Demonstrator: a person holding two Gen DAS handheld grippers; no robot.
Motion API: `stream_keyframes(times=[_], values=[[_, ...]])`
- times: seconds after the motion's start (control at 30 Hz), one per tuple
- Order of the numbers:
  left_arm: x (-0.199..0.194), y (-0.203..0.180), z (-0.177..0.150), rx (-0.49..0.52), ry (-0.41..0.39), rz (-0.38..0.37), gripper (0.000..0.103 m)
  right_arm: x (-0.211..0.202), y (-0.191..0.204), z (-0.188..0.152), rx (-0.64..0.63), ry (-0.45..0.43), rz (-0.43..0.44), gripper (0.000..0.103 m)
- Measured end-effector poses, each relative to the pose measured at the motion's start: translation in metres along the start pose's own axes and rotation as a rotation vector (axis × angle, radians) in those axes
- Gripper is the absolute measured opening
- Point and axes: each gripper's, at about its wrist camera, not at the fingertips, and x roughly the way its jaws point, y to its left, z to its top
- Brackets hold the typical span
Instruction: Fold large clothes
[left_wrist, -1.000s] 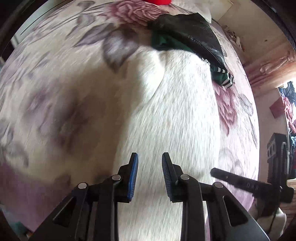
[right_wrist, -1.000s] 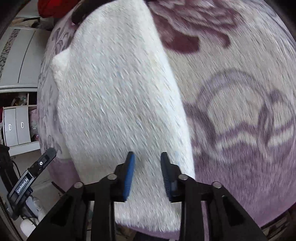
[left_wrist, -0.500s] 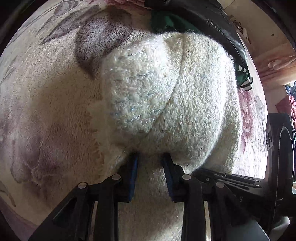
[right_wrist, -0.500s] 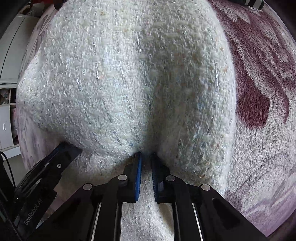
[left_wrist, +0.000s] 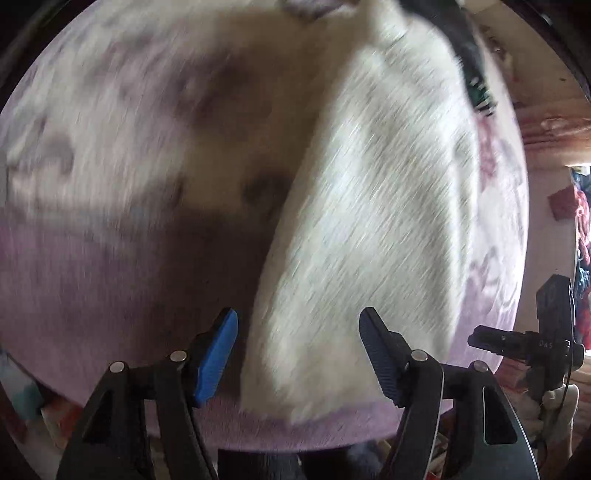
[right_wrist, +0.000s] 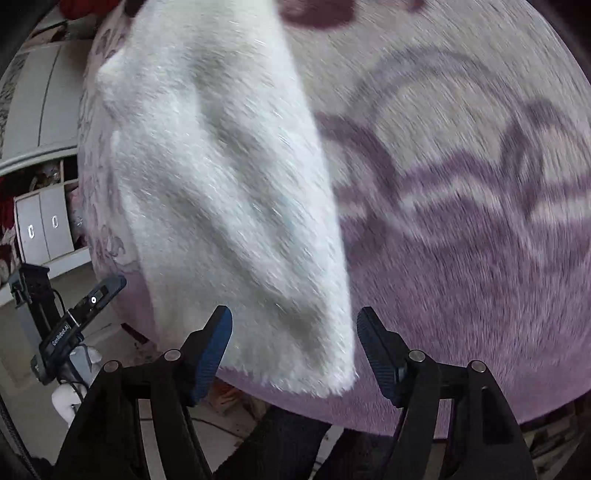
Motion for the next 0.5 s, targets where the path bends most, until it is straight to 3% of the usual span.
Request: stream_keyframes(times=[0.07, 0.13, 0.2, 0.23, 0.33, 0.4, 0.5], values=[[0.013, 0.009, -0.021, -0.016, 0.021, 0.010, 0.064, 0.031, -0.024, -0.025, 0.086, 0.035, 0.017, 0.072], [0.020, 0.013, -0.040, 0.001, 0.008, 0.021, 0.039, 0.051, -0.037, -0.035, 0.137, 0.058, 0.050, 0.072], [0.019, 0.016, -0.052, 0.021, -0.024, 0.027, 0.034, 0.065, -0.039, -0.041, 0.151, 0.064, 0.053, 0.067], [0.019, 0.018, -0.056, 0.027, -0.031, 0.021, 0.034, 0.069, -0.036, -0.043, 0.141, 0.058, 0.051, 0.058], [0.013, 0.036, -0.068, -0.017, -0.023, -0.033, 0.033, 0.076, -0.037, -0.043, 0.105, 0.063, 0.013, 0.058], [0.003, 0.035, -0.069, -0.007, -0.024, -0.056, 0.033, 0.087, -0.026, -0.042, 0.111, 0.079, 0.034, 0.058], [-0.004, 0.038, -0.067, 0.017, 0.000, -0.070, 0.040, 0.091, -0.011, -0.032, 0.078, 0.072, 0.028, 0.069]])
